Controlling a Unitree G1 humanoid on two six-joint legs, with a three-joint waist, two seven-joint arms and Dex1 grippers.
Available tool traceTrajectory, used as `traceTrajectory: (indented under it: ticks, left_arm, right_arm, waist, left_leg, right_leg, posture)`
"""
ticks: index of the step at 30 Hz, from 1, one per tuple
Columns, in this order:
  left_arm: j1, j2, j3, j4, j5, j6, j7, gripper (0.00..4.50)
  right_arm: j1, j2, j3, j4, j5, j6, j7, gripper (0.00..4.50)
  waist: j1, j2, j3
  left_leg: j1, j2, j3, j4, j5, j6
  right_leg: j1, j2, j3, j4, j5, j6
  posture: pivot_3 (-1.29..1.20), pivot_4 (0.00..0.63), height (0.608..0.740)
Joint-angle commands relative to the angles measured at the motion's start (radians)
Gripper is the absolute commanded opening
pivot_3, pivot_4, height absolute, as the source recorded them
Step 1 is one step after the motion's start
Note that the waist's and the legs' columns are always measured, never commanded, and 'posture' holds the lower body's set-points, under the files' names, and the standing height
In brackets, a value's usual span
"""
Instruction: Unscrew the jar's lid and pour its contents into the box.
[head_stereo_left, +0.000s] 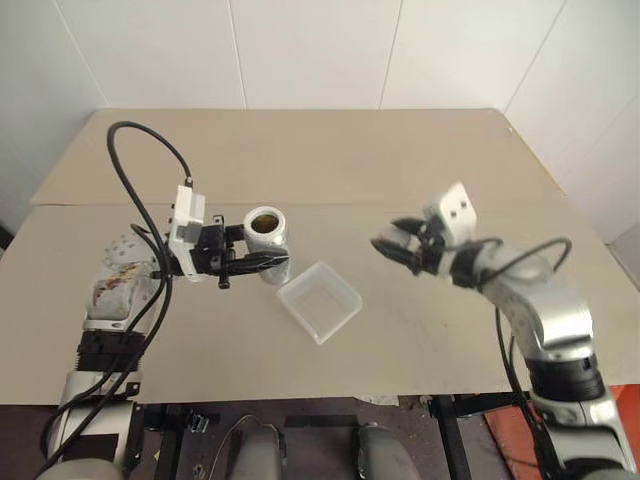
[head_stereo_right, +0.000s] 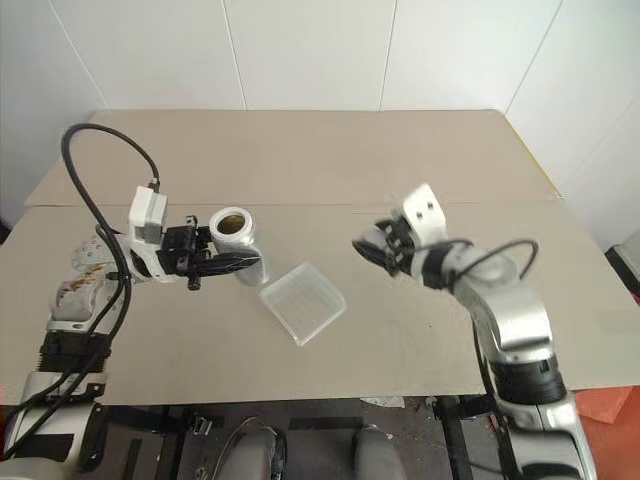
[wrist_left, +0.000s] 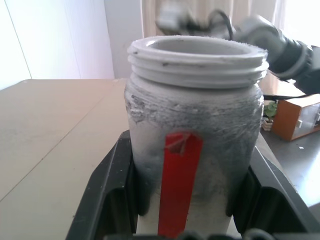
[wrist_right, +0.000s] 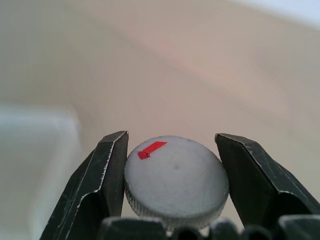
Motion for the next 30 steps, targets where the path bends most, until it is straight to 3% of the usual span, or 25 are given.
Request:
traceTrajectory:
  ticks: [1,5,6,10,15,18,20,22,26,30]
  left_arm:
    - [-0.006,-0.004,0.018,-0.025,0.0,-0.029,0.017,2.08]
    - [-0.014,-0.015,0.011,-0.021,0.02,-0.043,0.04,2.08]
    - [-0.014,-0.017,0.009,-0.022,0.025,-0.047,0.049,2.08]
    - [-0.016,-0.029,-0.002,-0.028,0.072,-0.093,0.097,2.08]
    - [-0.043,-0.055,-0.052,-0.012,0.291,-0.341,0.249,2.08]
    - [-0.117,-0.06,-0.104,0.109,0.553,-0.705,0.423,2.08]
    - [-0.235,0.032,-0.196,0.239,0.967,-1.059,0.72,2.08]
    - [-0.341,0.104,-0.287,0.302,1.31,-1.237,1.033,2.08]
    - [-0.501,0.193,-0.552,0.285,1.862,-1.189,1.705,2.08]
    - [-0.561,0.21,-0.746,0.304,2.109,-1.075,2.005,2.08]
  right_arm:
    - [0.073,0.005,0.011,-0.002,-0.07,-0.065,-0.055,2.74]
    - [0.12,0.032,0.033,0.025,-0.117,-0.084,-0.09,2.74]
    - [0.126,0.035,0.036,0.028,-0.125,-0.084,-0.094,3.46]
    - [0.15,0.009,0.01,-0.028,-0.088,-0.074,-0.037,4.49]
    - [0.117,-0.078,-0.082,-0.142,0.075,0.038,0.099,4.49]
    - [0.046,-0.154,-0.133,-0.207,0.235,0.195,0.185,4.49]
    - [-0.026,-0.212,-0.133,-0.221,0.339,0.279,0.264,4.49]
    - [-0.077,-0.258,-0.115,-0.217,0.395,0.318,0.328,4.49]
    - [-0.122,-0.295,-0.065,-0.197,0.396,0.293,0.38,4.49]
    - [-0.162,-0.285,-0.051,-0.179,0.4,0.276,0.392,4.49]
  waist:
    - [-0.001,0.0,0.0]
    - [-0.003,0.0,0.0]
    - [-0.002,0.0,0.0]
    - [0.005,0.0,0.0]
    - [0.01,0.0,0.0]
    - [0.016,0.0,0.0]
    - [0.018,-0.001,0.001]
    - [0.017,-0.001,0.001]
    - [0.027,-0.001,0.001]
    - [0.032,-0.001,0.001]
  left_leg:
    - [0.001,0.0,0.0,0.0,0.0,0.0]
    - [0.002,0.0,0.0,0.0,0.0,0.0]
    - [0.002,0.0,0.0,0.0,0.0,0.0]
    - [0.002,0.0,0.0,0.0,0.0,0.0]
    - [0.002,-0.001,0.0,0.001,0.0,0.0]
    - [0.002,-0.001,-0.001,0.001,0.0,0.0]
    - [0.003,-0.001,-0.001,0.001,0.0,0.0]
    - [0.003,-0.001,-0.001,-0.001,0.0,0.0]
    - [0.002,-0.002,0.0,-0.001,0.0,0.0]
    - [-0.002,-0.002,0.001,0.001,0.0,0.0]
  right_leg:
    - [0.001,0.0,0.0,0.0,0.0,0.0]
    - [0.001,0.0,0.001,0.0,0.0,0.0]
    - [0.001,0.0,0.001,0.0,0.0,0.0]
    - [0.002,0.0,0.0,-0.001,0.0,0.0]
    - [0.003,0.0,0.0,-0.001,0.0,0.0]
    - [0.004,0.0,0.0,-0.001,0.0,0.0]
    - [0.004,0.0,-0.001,-0.002,0.0,0.0]
    - [0.004,0.0,0.0,-0.003,0.001,-0.001]
    - [0.004,-0.001,0.0,-0.006,0.002,0.001]
    - [0.001,-0.002,0.0,-0.004,0.002,0.003]
  posture:
    - [0.0,0.15,0.74]
    - [0.0,0.15,0.74]
    - [0.0,0.15,0.74]
    - [0.0,0.15,0.74]
    - [0.0,0.15,0.74]
    - [0.0,0.15,0.74]
    - [0.0,0.15,0.74]
    - [0.0,0.15,0.74]
    - [0.0,0.15,0.74]
    - [0.0,0.15,0.74]
